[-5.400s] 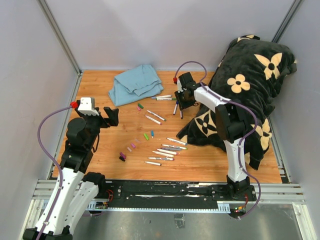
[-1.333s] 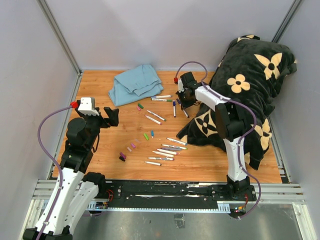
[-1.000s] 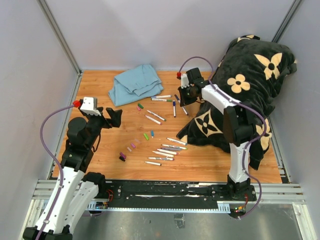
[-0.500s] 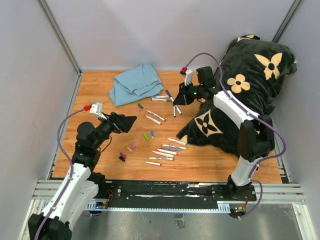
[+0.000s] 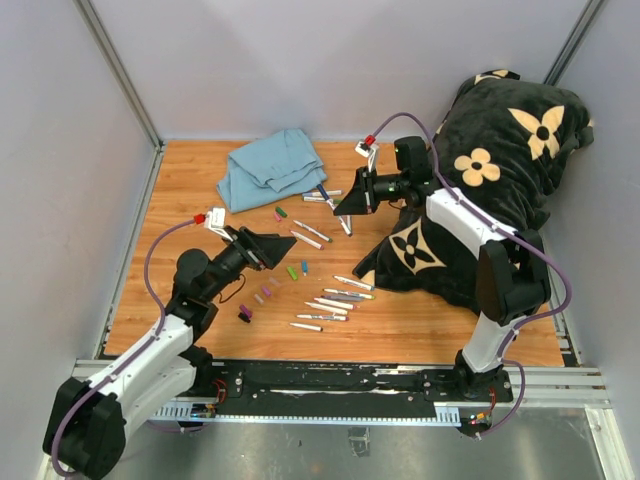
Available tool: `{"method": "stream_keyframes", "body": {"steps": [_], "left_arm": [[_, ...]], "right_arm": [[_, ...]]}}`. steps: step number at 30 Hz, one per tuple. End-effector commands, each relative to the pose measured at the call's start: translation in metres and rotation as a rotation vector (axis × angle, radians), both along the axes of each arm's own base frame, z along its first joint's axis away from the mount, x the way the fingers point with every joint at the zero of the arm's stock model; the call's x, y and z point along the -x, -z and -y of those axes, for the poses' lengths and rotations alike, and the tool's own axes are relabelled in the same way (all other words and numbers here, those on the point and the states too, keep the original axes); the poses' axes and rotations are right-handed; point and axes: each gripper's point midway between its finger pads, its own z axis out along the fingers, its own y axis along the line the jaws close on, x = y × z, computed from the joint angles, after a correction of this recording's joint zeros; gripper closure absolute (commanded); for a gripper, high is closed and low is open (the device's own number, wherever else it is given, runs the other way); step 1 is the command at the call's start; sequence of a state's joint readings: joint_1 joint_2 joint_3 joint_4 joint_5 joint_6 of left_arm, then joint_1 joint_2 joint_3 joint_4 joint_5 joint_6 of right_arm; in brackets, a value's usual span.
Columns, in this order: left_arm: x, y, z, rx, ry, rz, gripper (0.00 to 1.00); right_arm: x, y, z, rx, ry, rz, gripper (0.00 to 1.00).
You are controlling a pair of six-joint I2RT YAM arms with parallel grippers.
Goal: Open the pen caps
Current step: Pick up the pen from the center of the board.
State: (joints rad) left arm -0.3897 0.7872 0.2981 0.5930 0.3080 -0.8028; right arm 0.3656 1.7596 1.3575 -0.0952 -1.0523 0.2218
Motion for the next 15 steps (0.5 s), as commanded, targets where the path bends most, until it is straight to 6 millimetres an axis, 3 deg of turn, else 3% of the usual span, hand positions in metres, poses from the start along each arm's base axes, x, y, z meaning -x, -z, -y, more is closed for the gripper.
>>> {"method": "stream_keyframes", "body": {"steps": [1,15], "left_arm": [[-0.007,-0.025,0.002,0.103,-0.013,0.039,0.01],[-0.016,-0.028,0.007,0.174,-0.064,-0.004,0.01]], "right_arm": [[0.012,-0.022,-0.004,-0.076,-0.062,0.020,0.99],[0.026,-0.022,-0.018,-0.083,-0.115,0.023,0.99]]}}
